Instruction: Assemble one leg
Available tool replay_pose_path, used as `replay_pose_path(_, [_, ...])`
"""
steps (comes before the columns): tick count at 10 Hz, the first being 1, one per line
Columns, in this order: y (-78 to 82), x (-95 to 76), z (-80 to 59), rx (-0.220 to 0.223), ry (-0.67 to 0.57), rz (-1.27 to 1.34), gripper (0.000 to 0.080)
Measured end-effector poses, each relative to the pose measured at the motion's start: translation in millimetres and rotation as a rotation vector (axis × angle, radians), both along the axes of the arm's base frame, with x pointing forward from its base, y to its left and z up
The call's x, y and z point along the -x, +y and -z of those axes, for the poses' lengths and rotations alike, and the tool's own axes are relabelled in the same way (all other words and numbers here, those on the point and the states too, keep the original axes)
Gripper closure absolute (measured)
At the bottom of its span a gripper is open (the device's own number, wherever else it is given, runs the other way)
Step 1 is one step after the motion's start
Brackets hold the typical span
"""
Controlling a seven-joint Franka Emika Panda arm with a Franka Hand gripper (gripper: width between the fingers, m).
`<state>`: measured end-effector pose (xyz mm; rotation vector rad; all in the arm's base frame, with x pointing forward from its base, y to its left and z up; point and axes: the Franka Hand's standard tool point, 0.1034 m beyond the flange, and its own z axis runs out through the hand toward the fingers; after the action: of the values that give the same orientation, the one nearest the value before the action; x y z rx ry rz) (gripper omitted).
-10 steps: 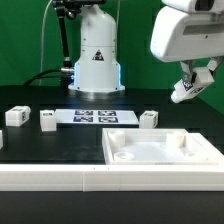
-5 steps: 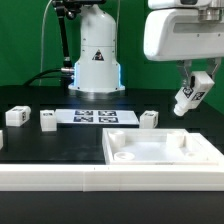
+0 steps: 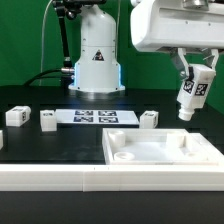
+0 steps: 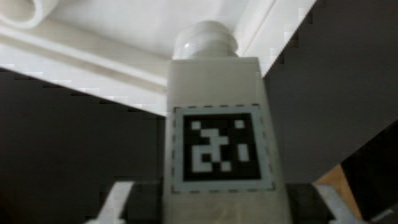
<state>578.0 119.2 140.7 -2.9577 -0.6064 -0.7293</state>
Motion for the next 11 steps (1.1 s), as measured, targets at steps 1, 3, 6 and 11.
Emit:
replay_pose_path(1, [5.7, 3.2, 11.3, -0.025, 0.018, 0.035, 0.0508])
replay_pose_path(3, [13.2, -14.1, 16.8, -0.070, 0.076, 0.129, 0.0508])
replay_pose_path(6, [14.8, -27.2, 27.9, -0.098, 0.128, 0.191, 0.0508])
replay_pose_path(11, [6.5, -34.5, 30.5, -0.108, -0.008, 0.169, 0.0508])
